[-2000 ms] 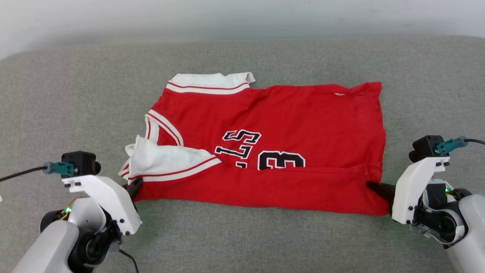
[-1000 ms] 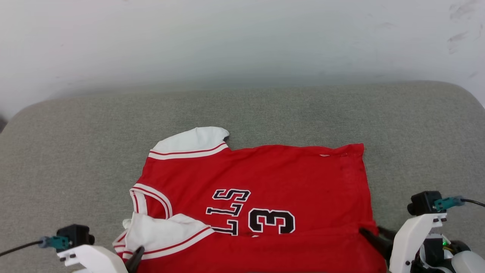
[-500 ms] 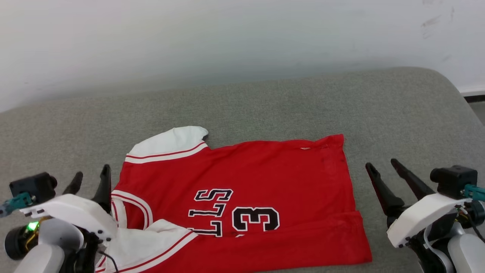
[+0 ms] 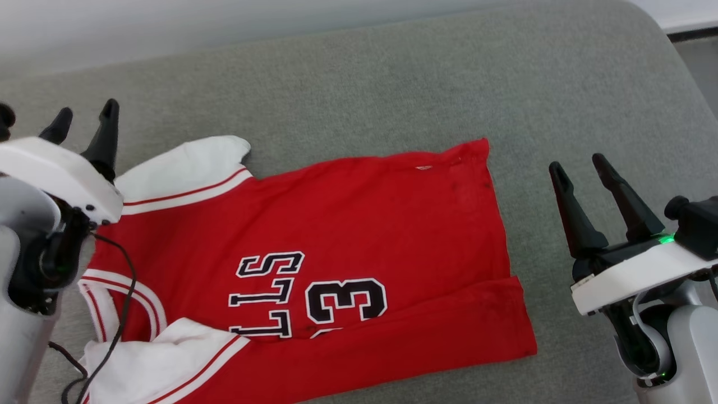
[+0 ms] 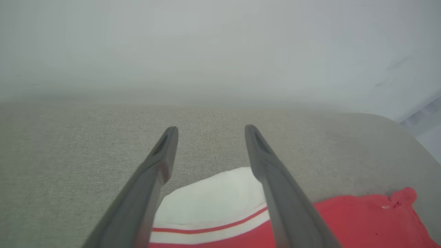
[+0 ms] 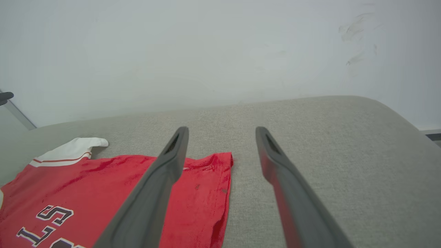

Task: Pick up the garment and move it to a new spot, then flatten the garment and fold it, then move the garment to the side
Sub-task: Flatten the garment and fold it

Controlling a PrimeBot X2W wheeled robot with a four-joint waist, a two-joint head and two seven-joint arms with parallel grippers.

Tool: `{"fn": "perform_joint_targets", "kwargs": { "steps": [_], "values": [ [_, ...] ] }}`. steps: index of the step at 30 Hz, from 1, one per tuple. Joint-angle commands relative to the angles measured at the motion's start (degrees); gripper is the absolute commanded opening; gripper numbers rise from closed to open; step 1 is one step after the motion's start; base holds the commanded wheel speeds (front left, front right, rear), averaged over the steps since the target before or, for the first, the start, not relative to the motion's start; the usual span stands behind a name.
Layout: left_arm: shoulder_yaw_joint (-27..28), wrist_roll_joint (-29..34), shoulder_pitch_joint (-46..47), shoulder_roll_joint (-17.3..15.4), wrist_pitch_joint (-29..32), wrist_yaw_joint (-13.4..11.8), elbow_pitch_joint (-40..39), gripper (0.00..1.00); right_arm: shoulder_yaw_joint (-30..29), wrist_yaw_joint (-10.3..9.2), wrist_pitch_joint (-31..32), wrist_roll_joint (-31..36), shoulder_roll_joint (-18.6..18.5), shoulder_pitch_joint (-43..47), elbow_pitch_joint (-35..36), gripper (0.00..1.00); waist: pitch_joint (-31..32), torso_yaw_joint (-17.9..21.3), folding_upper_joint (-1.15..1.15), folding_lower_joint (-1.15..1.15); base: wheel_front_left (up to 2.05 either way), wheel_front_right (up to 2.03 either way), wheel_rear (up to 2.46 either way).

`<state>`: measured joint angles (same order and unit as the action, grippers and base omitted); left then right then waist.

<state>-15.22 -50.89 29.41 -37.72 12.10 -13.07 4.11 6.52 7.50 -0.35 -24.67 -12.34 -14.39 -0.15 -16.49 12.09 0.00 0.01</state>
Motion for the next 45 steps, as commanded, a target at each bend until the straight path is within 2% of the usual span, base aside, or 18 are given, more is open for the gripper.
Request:
{"fn": "perform_joint_targets", "kwargs": {
  "steps": [1, 8, 11, 17, 20, 21, 22, 23, 30, 38, 45],
  "values": [
    [-0.57, -0.38, 1.36, -0.62, 1.29, 0.6, 0.67, 1.0, -0.04, -0.02, -0.29, 0.25, 0.39, -0.74, 0.21, 1.0, -3.8, 2.46, 0.0, -0.01, 0.0, 0.0, 0.0],
    [-6.16, -1.94, 10.96, -4.75, 18.0, 5.45, 7.54, 1.0, -0.21, -0.02, -1.21, 0.49, 1.13, -2.67, -0.08, 1.0, -7.53, 4.84, 0.0, -0.01, 0.0, 0.0, 0.0],
    [-8.56, -2.65, 13.33, -5.8, 24.98, 6.57, 10.15, 1.0, -0.11, -0.02, -1.43, 0.16, 1.49, -3.17, -0.44, 1.0, -8.6, 5.63, 0.0, -0.01, 0.0, 0.0, 0.0],
    [-12.08, -2.49, 15.52, -7.2, 34.36, 6.63, 15.11, 1.0, 0.57, -0.02, -1.88, -1.02, 2.2, -3.46, -1.53, 1.0, -10.22, 7.24, 0.0, -0.01, 0.0, 0.0, 0.0],
    [-14.06, -3.54, 13.99, -6.3, 38.9, 5.96, 17.68, 1.0, 0.62, -0.02, -2.0, -1.91, 2.24, -3.42, -2.21, 1.0, -10.52, 7.63, 0.0, -0.01, 0.0, 0.0, 0.0],
    [-14.48, -4.14, 13.41, -5.74, 39.94, 5.74, 18.36, 0.6, 0.71, -0.01, -2.04, -2.19, 2.21, -3.46, -2.36, 1.0, -10.57, 7.73, 0.0, -0.01, 0.0, 0.0, 0.0],
    [-14.85, -4.44, 12.85, -5.1, 40.51, 5.66, 18.76, 0.12, 0.75, -0.02, -2.05, -2.39, 2.19, -3.5, -2.54, 1.0, -10.58, 7.78, 0.0, -0.01, 0.0, 0.0, 0.0],
    [-15.21, -4.35, 12.65, -4.63, 40.34, 5.71, 18.96, 0.0, 0.68, -0.02, -1.76, -2.78, 2.11, -3.51, -2.79, 1.0, -10.61, 7.78, 0.0, -0.01, 0.0, 0.0, 0.0],
    [-14.67, -2.7, 14.16, -2.19, 34.14, 6.39, 19.83, 0.0, 0.43, -0.02, 2.21, -6.77, 0.01, -5.27, -5.02, 1.0, -9.31, 5.87, 0.0, -0.01, 0.0, 0.0, 0.0],
    [-14.41, 0.96, 19.91, 1.3, 25.44, 6.79, 18.1, 0.0, 0.23, -0.01, 17.16, -14.53, -4.39, -13.26, -15.43, 1.0, -7.94, 0.16, 0.0, -0.01, 0.0, 0.0, 0.0],
    [-15.67, 2.64, 22.43, 4.99, 21.33, 7.96, 15.36, 0.0, 2.63, -0.02, 28.09, -17.63, -7.81, -21.58, -22.04, 1.0, -9.42, -5.5, 0.0, -0.01, 0.0, 0.0, 0.0]
  ]
}}
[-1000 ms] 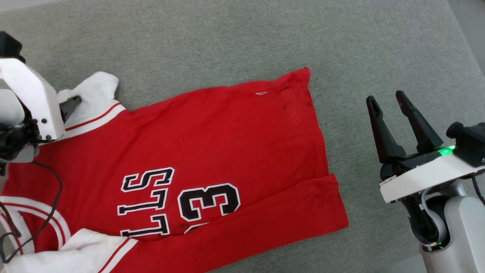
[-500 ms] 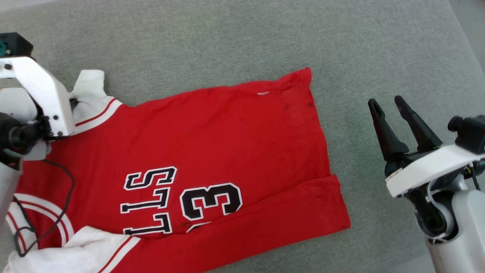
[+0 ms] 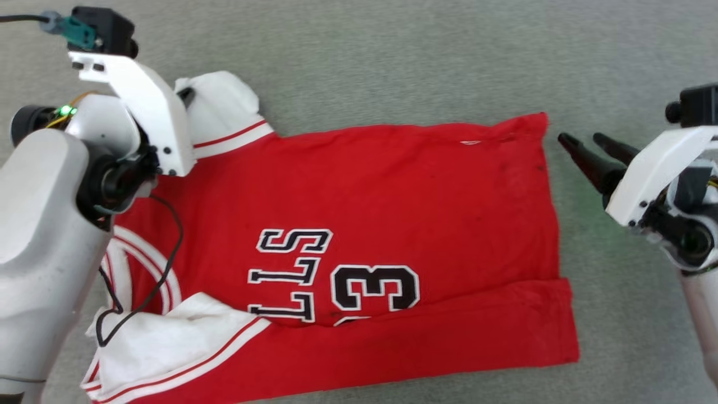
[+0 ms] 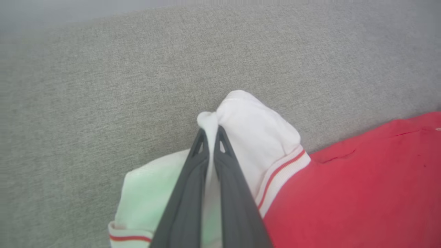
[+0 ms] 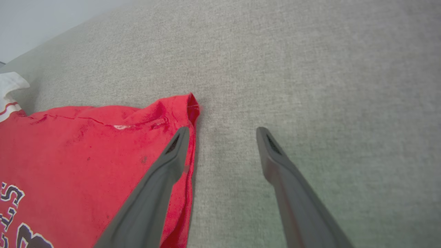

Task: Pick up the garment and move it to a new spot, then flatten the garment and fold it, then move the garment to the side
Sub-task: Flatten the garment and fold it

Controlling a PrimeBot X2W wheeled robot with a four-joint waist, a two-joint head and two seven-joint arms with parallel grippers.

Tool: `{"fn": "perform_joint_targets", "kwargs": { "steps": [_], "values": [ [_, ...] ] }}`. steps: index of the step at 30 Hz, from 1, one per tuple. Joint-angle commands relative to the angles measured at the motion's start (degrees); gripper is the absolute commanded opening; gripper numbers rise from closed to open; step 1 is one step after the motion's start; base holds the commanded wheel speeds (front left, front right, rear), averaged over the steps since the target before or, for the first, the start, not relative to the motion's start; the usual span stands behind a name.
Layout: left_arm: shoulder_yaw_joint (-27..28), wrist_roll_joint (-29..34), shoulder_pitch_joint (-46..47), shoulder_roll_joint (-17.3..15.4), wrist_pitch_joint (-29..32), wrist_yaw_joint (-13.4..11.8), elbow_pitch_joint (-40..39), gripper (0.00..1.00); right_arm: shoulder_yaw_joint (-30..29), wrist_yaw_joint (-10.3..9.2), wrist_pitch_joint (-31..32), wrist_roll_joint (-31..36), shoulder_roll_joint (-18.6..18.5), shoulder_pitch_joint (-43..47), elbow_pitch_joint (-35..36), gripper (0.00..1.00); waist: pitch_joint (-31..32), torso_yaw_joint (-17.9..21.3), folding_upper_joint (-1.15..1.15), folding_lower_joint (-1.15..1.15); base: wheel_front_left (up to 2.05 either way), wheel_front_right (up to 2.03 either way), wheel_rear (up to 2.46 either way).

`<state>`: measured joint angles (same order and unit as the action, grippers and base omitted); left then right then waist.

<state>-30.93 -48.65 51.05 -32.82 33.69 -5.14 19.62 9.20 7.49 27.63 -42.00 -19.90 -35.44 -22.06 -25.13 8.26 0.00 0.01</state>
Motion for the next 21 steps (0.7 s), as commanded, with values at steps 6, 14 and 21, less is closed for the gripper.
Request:
{"fn": "perform_joint_targets", "kwargs": {
  "steps": [6, 14, 21],
  "values": [
    [-1.1, 1.52, 2.32, 2.48, -2.99, 1.04, -1.87, 0.0, 2.42, -0.01, 6.5, 0.5, -1.88, -6.67, -5.62, 1.0, -2.43, -5.25, 0.0, -0.01, 0.0, 0.0, 0.0],
    [-1.38, 1.17, 1.98, 3.96, -5.3, 2.15, -1.28, 0.0, 6.6, 0.0, 14.76, -0.13, -0.89, -6.68, -11.82, 0.0, -2.89, -7.29, 0.0, -0.01, 0.0, 0.0, 0.0],
    [-1.13, 0.79, 1.18, 3.53, -6.35, 2.38, -0.35, 0.0, 6.04, 0.0, 11.17, 0.34, -3.17, -9.38, -9.3, 0.0, -1.09, -6.93, 0.0, -0.01, 0.0, 0.0, 0.0]
  ]
}}
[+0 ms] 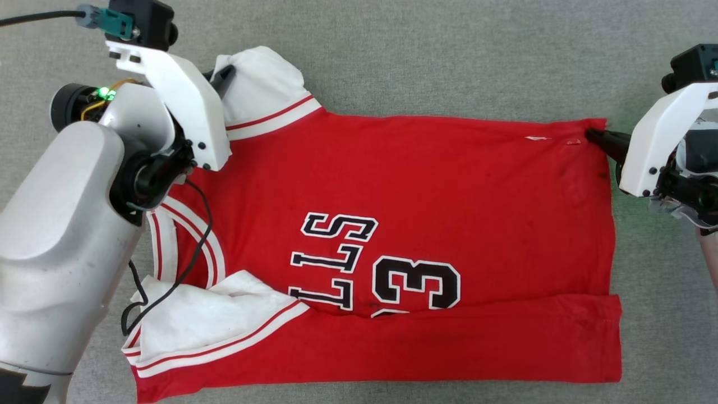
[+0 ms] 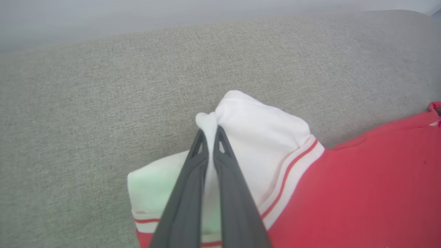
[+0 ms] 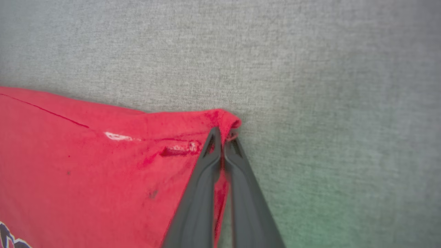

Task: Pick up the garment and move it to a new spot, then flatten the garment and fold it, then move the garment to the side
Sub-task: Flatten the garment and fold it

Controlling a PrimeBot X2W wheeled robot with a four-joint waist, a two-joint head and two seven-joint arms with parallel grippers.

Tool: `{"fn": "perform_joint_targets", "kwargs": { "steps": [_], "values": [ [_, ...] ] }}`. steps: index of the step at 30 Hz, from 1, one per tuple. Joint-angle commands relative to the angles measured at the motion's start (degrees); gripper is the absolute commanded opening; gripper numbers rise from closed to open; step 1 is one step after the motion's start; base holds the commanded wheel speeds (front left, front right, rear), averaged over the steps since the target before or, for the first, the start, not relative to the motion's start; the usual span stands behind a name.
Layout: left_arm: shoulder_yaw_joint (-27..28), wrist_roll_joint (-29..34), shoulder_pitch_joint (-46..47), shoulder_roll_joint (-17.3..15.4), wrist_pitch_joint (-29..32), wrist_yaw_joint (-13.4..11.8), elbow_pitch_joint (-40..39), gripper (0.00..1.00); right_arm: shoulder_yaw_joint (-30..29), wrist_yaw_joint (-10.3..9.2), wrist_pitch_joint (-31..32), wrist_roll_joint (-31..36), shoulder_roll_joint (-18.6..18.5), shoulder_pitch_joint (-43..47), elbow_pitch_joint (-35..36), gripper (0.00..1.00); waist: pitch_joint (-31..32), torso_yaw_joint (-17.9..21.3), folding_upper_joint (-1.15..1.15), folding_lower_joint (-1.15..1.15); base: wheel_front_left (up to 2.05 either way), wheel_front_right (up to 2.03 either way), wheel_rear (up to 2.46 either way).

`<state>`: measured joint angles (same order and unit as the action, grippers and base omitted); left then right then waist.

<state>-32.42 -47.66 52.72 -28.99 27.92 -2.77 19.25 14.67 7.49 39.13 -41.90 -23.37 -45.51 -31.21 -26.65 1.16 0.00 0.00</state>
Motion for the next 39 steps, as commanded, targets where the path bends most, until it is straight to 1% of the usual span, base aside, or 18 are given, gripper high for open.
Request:
{"fn": "perform_joint_targets", "kwargs": {
  "steps": [1, 5, 11, 15, 17, 19, 22, 25, 26, 27, 28, 29, 30, 31, 35, 39],
  "values": [
    [0.53, -0.35, -0.83, -0.41, -0.75, -0.09, 0.04, 0.0, 0.34, 0.0, -1.06, 0.49, -0.11, 0.49, 0.51, 0.0, 0.91, 0.24, 0.0, 0.0, 0.0, 0.0, 0.0],
    [1.35, -0.95, -2.25, -0.82, -2.15, -0.32, -0.35, 0.0, -0.28, -0.01, -3.19, 0.86, -0.96, 1.25, 2.56, 0.0, 2.6, 0.5, 0.0, 0.0, 0.0, 0.0, 0.0],
    [4.72, -4.3, -9.06, -2.04, -6.07, -0.98, -3.12, 0.0, -1.4, -0.01, -6.15, 2.29, -2.09, 6.34, 7.08, 0.0, 7.3, 0.71, 0.0, 0.0, 0.0, 0.0, 0.0],
    [6.85, -6.78, -17.09, -2.66, -9.5, -2.22, -6.34, 0.0, -1.82, -0.01, -7.08, 2.75, -1.51, 12.6, 10.46, 0.0, 10.79, 0.91, 0.0, 0.0, 0.0, 0.0, 0.0],
    [7.84, -8.23, -21.92, -3.51, -10.49, -2.64, -8.06, 0.0, -2.37, -0.02, -7.92, 2.84, -0.9, 16.18, 11.89, 0.0, 12.17, 0.94, 0.0, 0.0, 0.0, 0.0, 0.0],
    [9.01, -9.38, -26.66, -4.5, -11.66, -3.7, -9.64, 0.0, -2.79, -0.02, -8.31, 2.88, -0.16, 19.96, 12.93, 0.0, 13.42, 1.09, 0.0, 0.0, 0.0, 0.0, 0.0],
    [10.02, -11.45, -33.89, -4.78, -12.64, -5.18, -11.84, 0.0, -4.03, -0.03, -9.37, 2.55, 1.11, 25.02, 13.97, 0.0, 14.71, 1.21, 0.0, 0.0, 0.0, 0.0, 0.0],
    [10.48, -13.46, -39.57, -4.1, -13.29, -6.21, -12.92, 0.0, -5.0, -0.02, -10.88, 2.24, 2.57, 29.26, 13.87, 0.0, 15.44, 1.22, 0.0, 0.0, 0.0, 0.0, 0.0],
    [10.24, -13.95, -41.16, -3.8, -13.22, -6.55, -12.76, 0.02, -5.39, -0.02, -11.74, 2.35, 2.84, 30.36, 13.74, 0.0, 15.64, 1.22, 0.0, 0.0, 0.0, 0.0, 0.0],
    [9.87, -14.33, -42.68, -3.4, -13.11, -6.86, -12.41, 0.11, -5.71, -0.03, -12.41, 2.36, 3.21, 31.63, 13.37, 0.0, 15.9, 1.21, 0.0, 0.0, 0.0, 0.0, 0.0],
    [9.66, -14.85, -43.82, -2.85, -13.18, -6.89, -12.19, 0.43, -5.92, -0.02, -13.09, 2.18, 3.61, 32.7, 13.08, 0.08, 16.02, 1.23, 0.0, 0.0, 0.0, 0.0, 0.0],
    [9.68, -15.41, -44.59, -2.05, -13.59, -6.82, -11.94, 0.74, -6.16, -0.02, -14.0, 2.23, 3.94, 33.42, 12.99, 0.29, 16.13, 1.25, 0.0, 0.0, 0.0, 0.0, 0.0],
    [9.53, -15.83, -45.51, -1.54, -13.65, -6.73, -11.51, 1.0, -6.3, -0.02, -14.67, 2.21, 4.29, 34.3, 12.65, 0.93, 16.3, 1.3, 0.0, 0.0, 0.0, 0.0, 0.0],
    [9.29, -15.82, -46.34, -1.32, -13.91, -6.76, -11.0, 1.0, -6.27, -0.02, -15.11, 1.92, 4.74, 35.28, 12.29, 1.0, 16.53, 1.38, 0.0, 0.0, 0.0, 0.0, 0.0],
    [8.89, -15.17, -48.33, -0.15, -16.19, -6.34, -9.23, 1.0, -5.81, -0.02, -16.84, 1.73, 5.62, 38.35, 11.86, 1.0, 17.41, 1.65, 0.0, 0.0, 0.0, 0.0, 0.0],
    [9.48, -12.08, -48.21, 0.62, -22.23, -6.53, -9.27, 1.0, -5.86, -0.02, -18.31, 2.1, 5.6, 41.15, 13.09, 1.0, 18.31, 1.87, 0.0, 0.0, 0.0, 0.0, 0.0]
  ]
}}
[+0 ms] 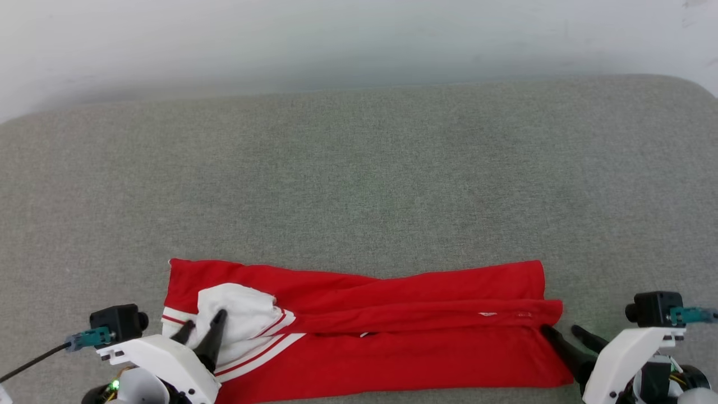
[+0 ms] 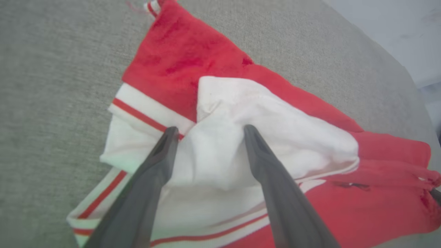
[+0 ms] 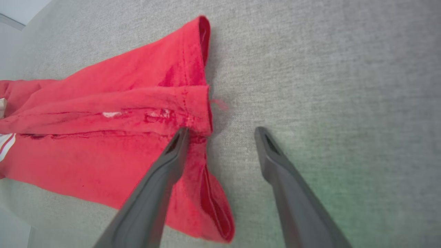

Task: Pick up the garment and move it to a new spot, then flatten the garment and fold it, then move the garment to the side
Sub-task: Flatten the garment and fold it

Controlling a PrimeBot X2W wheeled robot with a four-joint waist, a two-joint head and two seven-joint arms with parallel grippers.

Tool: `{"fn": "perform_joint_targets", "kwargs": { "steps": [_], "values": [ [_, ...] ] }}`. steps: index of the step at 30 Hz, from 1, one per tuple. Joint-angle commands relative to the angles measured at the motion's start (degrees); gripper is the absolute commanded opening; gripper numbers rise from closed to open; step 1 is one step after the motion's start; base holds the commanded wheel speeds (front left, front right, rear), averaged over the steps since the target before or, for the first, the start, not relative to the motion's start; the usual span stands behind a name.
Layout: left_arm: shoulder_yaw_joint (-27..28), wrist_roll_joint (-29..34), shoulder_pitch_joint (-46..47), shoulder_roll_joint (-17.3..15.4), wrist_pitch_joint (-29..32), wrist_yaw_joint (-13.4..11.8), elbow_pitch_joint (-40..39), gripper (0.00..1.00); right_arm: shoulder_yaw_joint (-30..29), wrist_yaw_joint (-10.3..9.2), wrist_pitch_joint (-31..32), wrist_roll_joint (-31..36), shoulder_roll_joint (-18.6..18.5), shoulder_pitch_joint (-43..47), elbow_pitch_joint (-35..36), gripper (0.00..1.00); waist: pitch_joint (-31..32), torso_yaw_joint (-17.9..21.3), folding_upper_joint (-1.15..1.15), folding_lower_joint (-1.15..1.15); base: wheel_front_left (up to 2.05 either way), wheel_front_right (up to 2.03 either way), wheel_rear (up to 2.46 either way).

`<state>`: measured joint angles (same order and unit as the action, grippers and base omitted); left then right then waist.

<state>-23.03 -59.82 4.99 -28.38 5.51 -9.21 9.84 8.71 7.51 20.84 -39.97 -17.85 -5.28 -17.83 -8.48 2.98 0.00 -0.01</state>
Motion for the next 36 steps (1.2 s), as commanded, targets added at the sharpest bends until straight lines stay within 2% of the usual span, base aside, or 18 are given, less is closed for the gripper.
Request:
{"fn": "perform_joint_targets", "kwargs": {
  "steps": [1, 7, 11, 14, 17, 23, 30, 36],
  "values": [
    [0.32, 1.1, -0.16, 0.13, -1.6, -0.49, -0.13, 1.0, -0.07, -0.04, -0.27, 0.49, -0.27, 1.32, 0.52, 1.0, 0.37, 0.11, 0.0, 0.01, 0.0, 0.0, 0.0],
    [0.34, 7.71, 1.58, 0.33, -10.22, -2.12, -2.55, 1.0, -2.81, -0.03, 0.97, 1.5, -2.03, 3.34, 7.66, 1.0, 2.15, 0.43, 0.0, 0.01, 0.0, 0.0, 0.0],
    [0.03, 12.41, 2.72, 0.62, -16.11, -3.05, -4.29, 1.0, -7.59, -0.03, 5.41, 2.41, -2.95, 3.48, 11.1, 1.0, 3.38, 0.24, 0.0, 0.01, 0.0, 0.0, 0.0],
    [-0.99, 16.1, 3.3, 0.8, -18.35, -3.81, -5.44, 1.0, -10.82, -0.03, 9.63, 2.98, -2.95, 3.47, 11.63, 1.0, 4.08, -0.45, 0.0, 0.01, 0.0, 0.0, 0.0],
    [-1.55, 18.93, 3.88, 1.46, -19.57, -4.27, -7.21, 1.0, -13.53, -0.03, 14.27, 4.17, -2.75, 3.8, 11.74, 1.0, 4.13, -1.89, 0.0, 0.01, 0.0, 0.0, 0.0],
    [-1.74, 23.37, 4.14, 2.83, -20.42, -5.35, -11.37, 1.0, -15.17, -0.03, 20.34, 5.5, -0.16, 3.04, 11.97, 1.0, 2.76, -5.53, 0.0, 0.01, 0.0, 0.0, 0.0],
    [-1.93, 25.71, 4.22, 4.65, -20.68, -5.46, -14.03, 1.0, -13.75, -0.03, 23.1, 5.18, 2.87, 0.09, 7.65, 1.0, 0.23, -9.19, 0.0, 0.01, 0.0, 0.0, 0.0],
    [-1.82, 26.49, 4.87, 5.42, -20.76, -4.83, -14.16, 1.0, -10.53, -0.03, 24.48, 2.0, 4.57, -0.87, 1.77, 1.0, -1.25, -10.87, 0.0, 0.01, 0.0, 0.0, 0.0]
  ]
}}
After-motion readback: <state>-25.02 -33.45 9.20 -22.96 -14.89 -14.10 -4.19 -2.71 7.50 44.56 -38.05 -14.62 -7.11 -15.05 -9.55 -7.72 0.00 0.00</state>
